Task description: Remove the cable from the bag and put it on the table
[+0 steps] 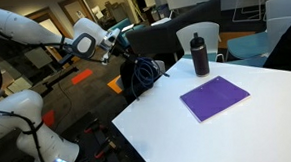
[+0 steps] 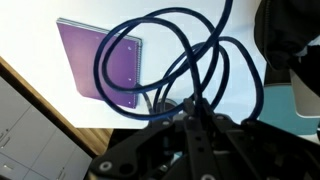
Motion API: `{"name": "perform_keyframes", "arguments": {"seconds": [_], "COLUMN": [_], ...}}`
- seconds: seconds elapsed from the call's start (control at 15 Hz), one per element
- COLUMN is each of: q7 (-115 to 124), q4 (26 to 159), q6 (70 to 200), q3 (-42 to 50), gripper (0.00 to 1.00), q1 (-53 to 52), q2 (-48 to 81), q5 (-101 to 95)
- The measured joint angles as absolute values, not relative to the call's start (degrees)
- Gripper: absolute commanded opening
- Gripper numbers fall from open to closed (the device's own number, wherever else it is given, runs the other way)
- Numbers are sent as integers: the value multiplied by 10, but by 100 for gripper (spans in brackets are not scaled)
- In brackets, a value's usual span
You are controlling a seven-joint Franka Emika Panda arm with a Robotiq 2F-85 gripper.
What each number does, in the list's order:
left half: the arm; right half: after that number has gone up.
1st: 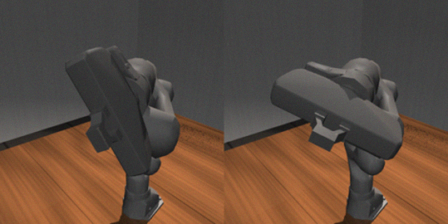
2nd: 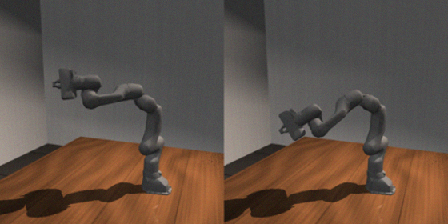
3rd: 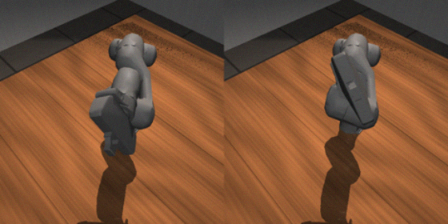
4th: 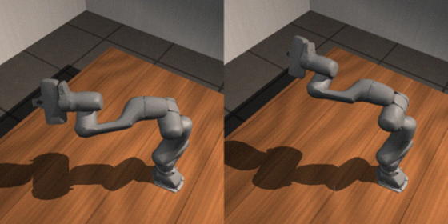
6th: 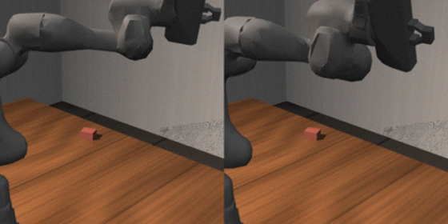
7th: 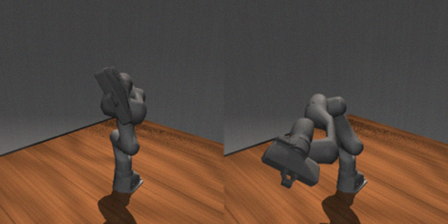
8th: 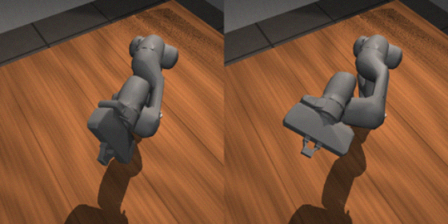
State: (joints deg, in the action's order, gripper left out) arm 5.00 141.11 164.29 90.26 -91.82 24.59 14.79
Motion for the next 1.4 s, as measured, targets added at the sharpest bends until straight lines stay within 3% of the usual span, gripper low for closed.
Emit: {"name": "perform_keyframes", "arguments": {"seconds": [0.27, 0.53, 0.8, 1.13, 1.2, 1.4], "q7": [52, 76, 110, 165, 178, 223], "q4": [1412, 1407, 1371, 1281, 1260, 1202], "q6": [1590, 1556, 1469, 1370, 1357, 1337], "q3": [918, 881, 773, 566, 525, 414], "gripper": [2, 2, 2, 2, 27, 48], "q1": [-903, -824, -683, -460, -417, -305], "q2": [248, 252, 262, 293, 303, 332], "q5": [122, 87, 42, -8, -18, -61]}}
